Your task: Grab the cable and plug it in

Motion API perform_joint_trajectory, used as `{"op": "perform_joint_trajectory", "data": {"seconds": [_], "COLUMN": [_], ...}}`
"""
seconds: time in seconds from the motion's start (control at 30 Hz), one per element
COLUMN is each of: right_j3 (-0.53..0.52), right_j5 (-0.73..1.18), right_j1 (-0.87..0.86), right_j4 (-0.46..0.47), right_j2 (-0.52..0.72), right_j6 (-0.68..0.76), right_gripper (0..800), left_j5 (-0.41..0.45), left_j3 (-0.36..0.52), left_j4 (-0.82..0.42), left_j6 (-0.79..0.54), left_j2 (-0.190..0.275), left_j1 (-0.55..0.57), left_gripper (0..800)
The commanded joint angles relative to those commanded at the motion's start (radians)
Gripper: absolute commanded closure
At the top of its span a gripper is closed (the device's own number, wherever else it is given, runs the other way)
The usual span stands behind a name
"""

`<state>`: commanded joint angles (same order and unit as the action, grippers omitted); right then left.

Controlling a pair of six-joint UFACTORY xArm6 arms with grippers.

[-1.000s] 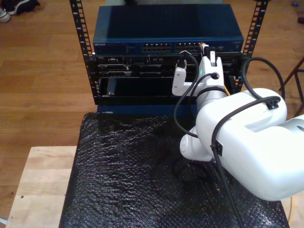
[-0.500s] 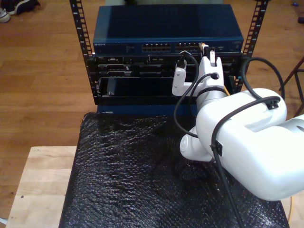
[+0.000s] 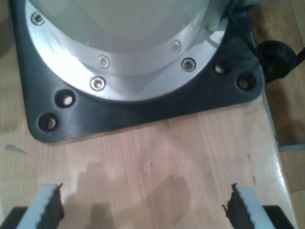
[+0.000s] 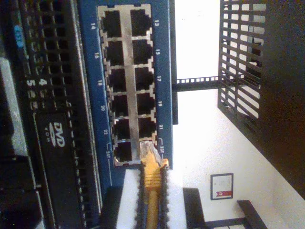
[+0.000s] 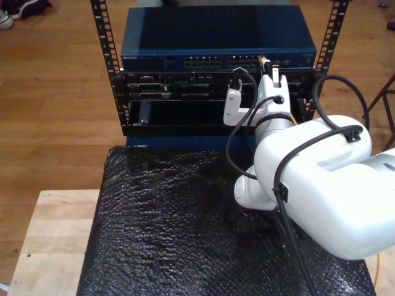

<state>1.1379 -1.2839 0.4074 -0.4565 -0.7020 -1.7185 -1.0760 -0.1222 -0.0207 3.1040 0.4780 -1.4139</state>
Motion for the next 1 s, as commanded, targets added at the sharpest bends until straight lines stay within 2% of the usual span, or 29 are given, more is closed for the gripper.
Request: {"op": "perform_joint_trajectory", "data": {"seconds": [1.0], "right_j3": [0.014], "right_j5": [0.0], "right_j1": [0.0], "right_j4": [0.017], "right_j2": [-0.025], "right_j6": [0.0], "right_gripper": [800], "left_j5": [0.0], "left_j3": [-0.002], "left_j4": [0.0], "left_j6": [0.0], "left_j2": [-0.002], "left_j1": [0.0], "left_gripper": [0]}}
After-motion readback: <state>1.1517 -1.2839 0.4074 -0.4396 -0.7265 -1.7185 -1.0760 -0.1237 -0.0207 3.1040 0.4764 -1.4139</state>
